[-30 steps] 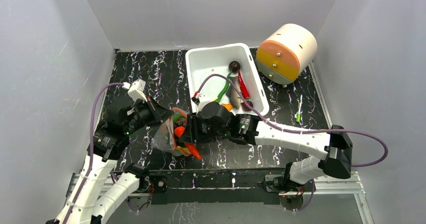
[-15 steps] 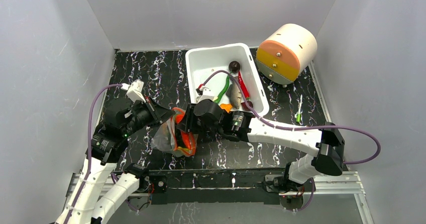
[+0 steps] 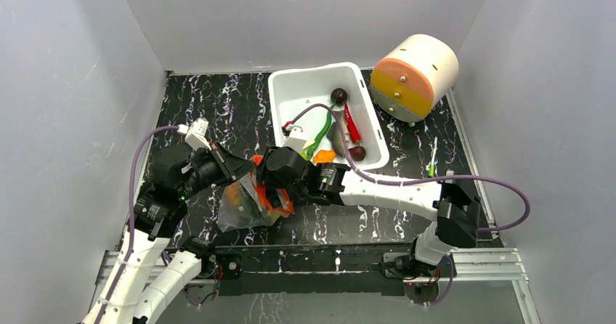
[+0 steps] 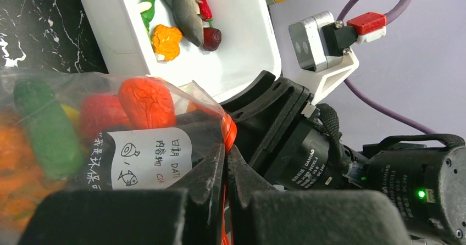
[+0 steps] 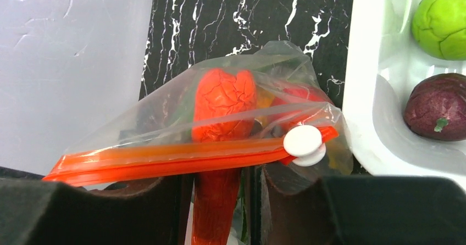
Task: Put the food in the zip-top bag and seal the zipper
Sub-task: Place the fake vegetable in the zipper food storage bag.
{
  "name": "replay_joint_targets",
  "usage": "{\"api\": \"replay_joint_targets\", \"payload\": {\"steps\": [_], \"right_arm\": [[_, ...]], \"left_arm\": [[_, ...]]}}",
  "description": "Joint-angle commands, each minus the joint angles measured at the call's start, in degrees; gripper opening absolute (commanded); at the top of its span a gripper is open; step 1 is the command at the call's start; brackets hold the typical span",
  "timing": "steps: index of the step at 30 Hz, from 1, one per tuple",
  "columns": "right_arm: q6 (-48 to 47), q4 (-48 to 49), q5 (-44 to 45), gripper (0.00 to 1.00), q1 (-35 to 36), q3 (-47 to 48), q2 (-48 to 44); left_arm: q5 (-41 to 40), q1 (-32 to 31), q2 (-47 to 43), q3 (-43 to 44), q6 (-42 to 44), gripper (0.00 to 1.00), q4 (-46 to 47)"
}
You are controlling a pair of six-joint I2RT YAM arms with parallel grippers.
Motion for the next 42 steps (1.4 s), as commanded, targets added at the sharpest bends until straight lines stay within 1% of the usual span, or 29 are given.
{"api": "replay_joint_targets", "payload": {"steps": [1,3,4,6,8,17,20,21,22,24,25,26,27,30,31,33,34,37,38,40,42], "right_arm": [[-1.1,3.1,3.0,0.38,0.3,3.8,0.2],[-3.7,2.3,1.2,0.46,0.3,4.2,-0.4],[-5.2,1.5,0.0,0.48,0.3,4.5,-0.8],[-9.0,-0.9,-1.9,0.5,0.3,5.0,-1.8],[-10.6,-2.9,-2.9,0.51,0.3,4.8,-3.1],[-21.5,-6.1,-9.2,0.48,0.3,2.4,-13.1],[-22.8,-9.9,-6.6,0.46,0.3,2.1,-14.9],[-23.0,-10.4,-5.4,0.45,0.3,1.4,-15.5],[-25.2,-9.6,-5.4,0.45,0.3,0.6,-16.3],[-33.9,-8.2,-6.4,0.44,0.3,-0.8,-17.8],[-40.3,-8.1,-7.7,0.44,0.3,-0.8,-18.8],[-49.5,-8.4,-9.7,0.45,0.3,-1.1,-20.1],[-55.5,-8.2,-12.3,0.47,0.3,-2.0,-21.8],[-72.8,-4.6,-21.6,0.51,0.3,-9.2,-27.8],[-74.9,-2.8,-22.1,0.51,0.3,-11.5,-29.7],[-76.3,2.3,-20.6,0.52,0.3,-14.9,-32.6],[-77.5,3.1,-20.7,0.52,0.3,-15.5,-33.4],[-78.8,2.1,-21.7,0.52,0.3,-15.0,-33.3],[-78.4,2.2,-19.6,0.52,0.3,-14.9,-32.9],[-76.3,2.0,-12.3,0.51,0.3,-13.5,-31.4],[-71.4,0.4,-5.7,0.51,0.3,-10.0,-29.4]], "left_arm": [[2.4,0.0,-0.9,0.0,-1.5,0.0,4.2],[2.0,0.0,-0.9,-0.2,-1.4,0.0,4.1],[1.8,0.0,-0.9,-0.2,-1.3,0.0,4.0],[1.4,0.0,-1.0,0.2,-0.3,0.0,3.6],[0.1,0.0,-0.9,1.1,1.1,0.0,2.5],[-1.5,0.0,-0.6,2.5,3.0,0.0,0.4],[-1.3,0.0,-0.4,2.6,3.5,0.0,0.0],[-1.1,0.0,-0.2,2.8,4.0,0.0,0.2],[-0.5,0.0,-0.1,2.9,4.6,0.0,0.5],[0.5,0.0,0.2,3.3,5.4,0.0,1.1],[1.2,0.0,0.6,3.6,6.3,0.0,1.2],[1.9,0.0,0.9,4.1,7.6,0.0,1.2],[2.4,0.0,1.3,5.0,9.1,0.0,0.9],[3.3,0.0,2.4,6.6,11.5,0.0,-0.8],[3.7,0.0,2.7,7.1,12.0,0.0,-1.0],[4.8,0.0,3.3,7.4,12.4,0.0,-1.7],[5.3,0.0,3.6,7.3,12.4,0.0,-2.0],[5.1,0.0,3.4,7.2,12.8,0.0,-3.5],[4.4,0.0,3.3,7.1,12.7,0.0,-4.1],[2.7,0.0,2.9,7.0,12.3,0.0,-4.9],[1.2,0.0,2.7,7.0,12.5,0.0,-5.8]]}}
